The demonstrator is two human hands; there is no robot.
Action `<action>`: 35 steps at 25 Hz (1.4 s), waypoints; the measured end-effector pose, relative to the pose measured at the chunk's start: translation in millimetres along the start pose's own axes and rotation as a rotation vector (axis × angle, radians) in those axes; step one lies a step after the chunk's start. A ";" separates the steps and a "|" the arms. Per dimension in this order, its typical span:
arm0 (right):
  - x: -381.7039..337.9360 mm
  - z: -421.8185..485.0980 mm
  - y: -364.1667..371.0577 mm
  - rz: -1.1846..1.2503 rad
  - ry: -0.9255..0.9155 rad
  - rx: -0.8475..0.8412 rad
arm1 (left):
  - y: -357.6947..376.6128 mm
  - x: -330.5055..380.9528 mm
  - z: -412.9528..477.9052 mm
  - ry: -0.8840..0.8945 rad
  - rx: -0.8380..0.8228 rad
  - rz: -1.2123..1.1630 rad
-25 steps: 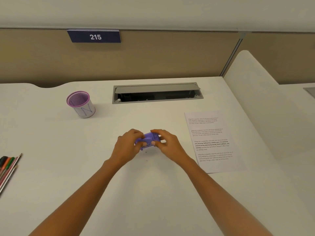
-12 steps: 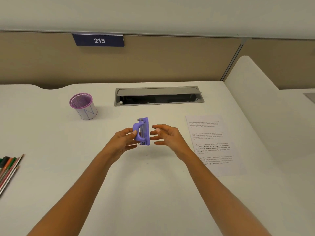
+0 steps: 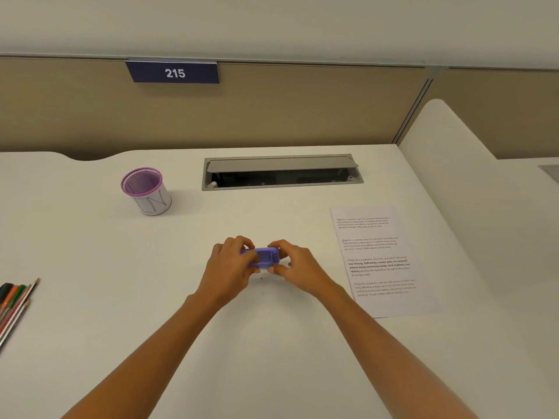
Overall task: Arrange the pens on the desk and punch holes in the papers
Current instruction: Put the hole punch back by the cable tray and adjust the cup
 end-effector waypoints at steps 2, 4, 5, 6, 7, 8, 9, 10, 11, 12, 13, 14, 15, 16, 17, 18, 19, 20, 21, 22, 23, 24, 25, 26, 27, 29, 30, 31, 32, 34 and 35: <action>8.7 -2.8 12.4 -0.092 -0.023 -0.010 | 3.9 1.6 -5.1 0.039 0.013 0.050; 15.2 -4.3 21.0 -0.139 -0.027 0.003 | 5.6 2.5 -6.8 0.060 0.006 0.083; 17.1 -4.9 23.1 -0.147 -0.029 0.008 | 5.8 2.4 -6.9 0.068 -0.002 0.091; 18.2 -4.8 24.0 -0.147 -0.034 0.013 | 5.7 1.8 -6.7 0.072 -0.009 0.089; 18.5 -3.9 23.8 -0.136 -0.039 0.016 | 4.9 0.9 -5.9 0.068 -0.013 0.078; 17.5 -2.4 22.3 -0.106 -0.042 0.024 | 3.2 -0.2 -4.3 0.056 -0.014 0.058; 14.8 -0.5 18.8 -0.055 -0.042 0.047 | 0.8 -1.3 -1.6 0.039 -0.009 0.030; 10.9 2.4 13.2 0.011 -0.040 0.089 | -2.5 -2.1 2.8 0.023 -0.001 -0.001; 6.6 6.7 5.4 0.082 -0.036 0.146 | -6.3 -2.6 9.2 0.006 0.001 -0.038; 2.6 12.2 -3.8 0.147 -0.027 0.200 | -10.2 -2.7 17.0 -0.016 -0.011 -0.092; -1.3 18.9 -13.2 0.203 -0.016 0.240 | -14.3 -2.6 26.2 -0.041 -0.032 -0.164; -5.4 25.6 -22.5 0.247 -0.005 0.263 | -18.9 -1.5 35.9 -0.069 -0.051 -0.247; -9.2 32.4 -30.9 0.284 0.012 0.275 | -24.1 0.5 46.3 -0.101 -0.066 -0.332; -12.2 39.1 -38.7 0.314 0.038 0.284 | -29.4 2.6 56.7 -0.143 -0.073 -0.431; -14.3 45.7 -45.6 0.337 0.071 0.292 | -34.7 4.6 66.7 -0.204 -0.076 -0.547; -14.6 52.3 -52.1 0.354 0.107 0.298 | -38.4 5.5 76.3 -0.287 -0.086 -0.672; -13.6 58.5 -57.6 0.371 0.141 0.302 | -40.3 5.4 84.8 -0.388 -0.106 -0.785; -11.0 64.0 -62.9 0.389 0.175 0.307 | -40.0 4.4 92.3 -0.499 -0.134 -0.876; -6.9 68.8 -67.9 0.411 0.207 0.310 | -37.7 3.2 98.9 -0.606 -0.170 -0.951; -1.3 72.9 -72.3 0.430 0.238 0.309 | -33.9 2.1 104.3 -0.690 -0.209 -1.003; 5.4 77.4 -75.7 0.446 0.268 0.301 | -29.1 1.6 109.7 -0.741 -0.244 -1.026; 12.3 81.2 -78.5 0.452 0.294 0.288 | -24.6 1.8 114.4 -0.768 -0.275 -1.025; 18.6 84.8 -80.5 0.454 0.318 0.278 | -20.0 2.5 119.3 -0.785 -0.303 -1.020; 24.8 88.7 -81.8 0.456 0.345 0.276 | -15.2 2.8 124.3 -0.804 -0.326 -1.020; 30.2 93.3 -82.6 0.461 0.380 0.285 | -10.5 3.3 129.2 -0.829 -0.344 -1.022; 40.2 104.2 -83.3 0.446 0.467 0.324 | -0.1 3.1 139.8 -0.892 -0.367 -1.017; 44.9 109.9 -82.7 0.421 0.508 0.349 | 5.1 2.4 144.3 -0.925 -0.370 -1.014; 50.1 116.1 -81.3 0.394 0.539 0.371 | 10.6 1.8 149.0 -0.952 -0.371 -1.009; 55.9 122.7 -79.2 0.361 0.556 0.384 | 15.5 0.6 153.2 -0.970 -0.368 -0.997; 67.1 135.6 -74.2 0.268 0.565 0.382 | 24.1 -2.3 161.0 -0.994 -0.358 -0.959; 71.0 140.2 -72.3 0.215 0.559 0.379 | 26.9 -3.7 164.1 -0.998 -0.355 -0.942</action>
Point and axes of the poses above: each hand's wrist, its own z-axis towards the middle knuckle, its own y-axis out of the palm, x = y × z, the point moved 2 cm from there along z, towards the middle knuckle, and after that the axes turned 12 degrees about -y, right-handed, at the moved point
